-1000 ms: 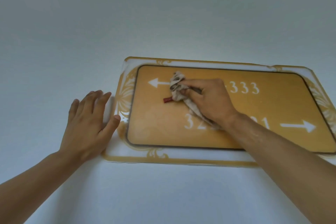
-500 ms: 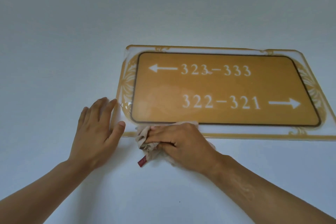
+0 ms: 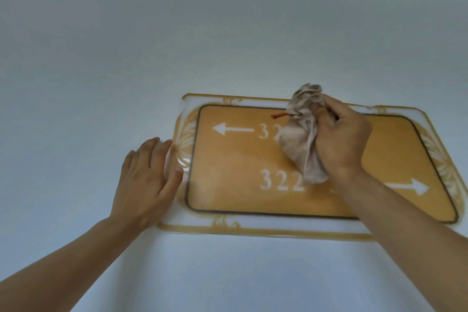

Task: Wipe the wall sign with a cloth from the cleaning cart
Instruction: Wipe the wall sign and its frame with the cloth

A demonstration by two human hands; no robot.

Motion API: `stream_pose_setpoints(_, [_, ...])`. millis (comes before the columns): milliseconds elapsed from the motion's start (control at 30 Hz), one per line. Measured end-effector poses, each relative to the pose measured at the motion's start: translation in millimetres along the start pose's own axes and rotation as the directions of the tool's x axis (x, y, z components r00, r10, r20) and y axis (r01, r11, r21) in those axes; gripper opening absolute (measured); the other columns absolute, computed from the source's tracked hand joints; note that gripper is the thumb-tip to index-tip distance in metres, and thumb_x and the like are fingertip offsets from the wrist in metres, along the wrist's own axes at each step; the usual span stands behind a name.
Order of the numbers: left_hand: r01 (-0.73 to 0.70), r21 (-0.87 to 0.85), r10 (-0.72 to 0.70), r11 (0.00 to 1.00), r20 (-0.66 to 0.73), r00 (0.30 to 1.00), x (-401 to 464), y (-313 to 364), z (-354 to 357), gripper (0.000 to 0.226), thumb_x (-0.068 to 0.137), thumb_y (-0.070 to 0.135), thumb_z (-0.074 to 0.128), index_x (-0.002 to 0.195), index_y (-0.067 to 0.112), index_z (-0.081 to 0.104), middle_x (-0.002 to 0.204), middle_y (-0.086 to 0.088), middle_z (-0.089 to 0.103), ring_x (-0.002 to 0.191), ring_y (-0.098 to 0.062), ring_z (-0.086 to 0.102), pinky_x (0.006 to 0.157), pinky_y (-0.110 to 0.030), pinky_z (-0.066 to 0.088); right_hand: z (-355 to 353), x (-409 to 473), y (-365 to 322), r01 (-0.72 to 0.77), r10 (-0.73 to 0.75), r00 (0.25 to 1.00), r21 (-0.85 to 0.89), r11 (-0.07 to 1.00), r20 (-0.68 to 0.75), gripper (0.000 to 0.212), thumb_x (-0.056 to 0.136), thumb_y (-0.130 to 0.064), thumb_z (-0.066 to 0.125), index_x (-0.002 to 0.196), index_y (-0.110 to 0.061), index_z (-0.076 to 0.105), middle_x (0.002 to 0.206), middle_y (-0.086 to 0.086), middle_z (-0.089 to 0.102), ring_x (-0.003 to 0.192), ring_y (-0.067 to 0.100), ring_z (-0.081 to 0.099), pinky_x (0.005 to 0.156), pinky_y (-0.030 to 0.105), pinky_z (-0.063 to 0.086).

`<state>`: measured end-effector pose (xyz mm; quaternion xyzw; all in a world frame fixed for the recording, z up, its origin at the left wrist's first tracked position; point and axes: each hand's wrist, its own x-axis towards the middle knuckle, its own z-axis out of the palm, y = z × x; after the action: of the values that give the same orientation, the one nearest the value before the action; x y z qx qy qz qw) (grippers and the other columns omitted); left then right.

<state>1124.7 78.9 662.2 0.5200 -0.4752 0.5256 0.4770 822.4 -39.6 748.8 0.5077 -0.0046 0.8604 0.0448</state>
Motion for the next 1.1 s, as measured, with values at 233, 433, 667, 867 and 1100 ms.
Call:
stream_pose_setpoints(233, [-0.059,0.048,0.059,0.997,0.004,0.998,1.2,-24.0,2.5,0.07,0.095,0.055,0.021,0.15,0.015,0.035,0.157,-0.009,0.036,0.148,-0.024,0.026,0.123,-0.045,0.014,65.6,33.5,12.1,0.058,-0.038,0.995,-0.215,0.975,0.095,0.021,0.099,-0.018,0.061,0.112,-0.01,0.076,0.102,0.009,0.077,0.091,0.023,0.07,0.078,0.013,0.042])
stream_pose_setpoints(433, [-0.046,-0.049,0.042,0.998,-0.09,0.995,-1.0,-25.9,4.2,0.068,0.095,0.054,0.023,0.151,0.018,0.032,0.157,-0.006,0.034,0.146,-0.021,0.025,0.123,-0.043,0.016,114.9,36.5,-12.8,0.157,-0.111,0.956,-0.154,0.976,0.271,0.021,0.099,-0.025,0.06,0.103,-0.014,0.078,0.089,0.002,0.076,0.082,0.015,0.066,0.075,0.017,0.042])
stream_pose_setpoints(667, [-0.007,-0.16,-0.017,0.987,-0.151,0.988,-2.4,-29.3,4.0,0.068,0.094,0.054,0.023,0.155,0.023,0.023,0.162,0.0,0.026,0.147,-0.011,0.015,0.123,-0.044,0.015,160.0,12.8,-44.7,0.254,-0.213,0.863,-0.029,0.967,0.459,0.02,0.098,-0.024,0.062,0.109,-0.021,0.078,0.097,0.002,0.078,0.094,0.017,0.072,0.093,0.035,0.054])
stream_pose_setpoints(867, [-0.031,-0.152,0.005,0.988,-0.17,0.985,-2.1,-28.6,5.0,0.066,0.095,0.053,0.024,0.154,0.024,0.024,0.161,-0.001,0.028,0.146,-0.011,0.016,0.123,-0.041,0.015,160.5,0.9,-53.1,0.297,-0.271,0.779,0.048,0.954,0.565,0.017,0.097,-0.023,0.066,0.109,-0.023,0.079,0.105,-0.003,0.079,0.101,0.01,0.071,0.099,0.032,0.051])
stream_pose_setpoints(1100, [0.022,-0.204,-0.052,0.979,-0.145,0.988,-2.4,-28.1,2.9,0.068,0.093,0.054,0.023,0.155,0.025,0.022,0.162,0.001,0.025,0.148,-0.01,0.015,0.124,-0.042,0.014,162.3,-17.6,-63.2,0.337,-0.315,0.683,0.099,0.936,0.659,0.02,0.094,-0.018,0.069,0.11,-0.022,0.079,0.108,-0.004,0.078,0.103,0.008,0.07,0.1,0.027,0.049])
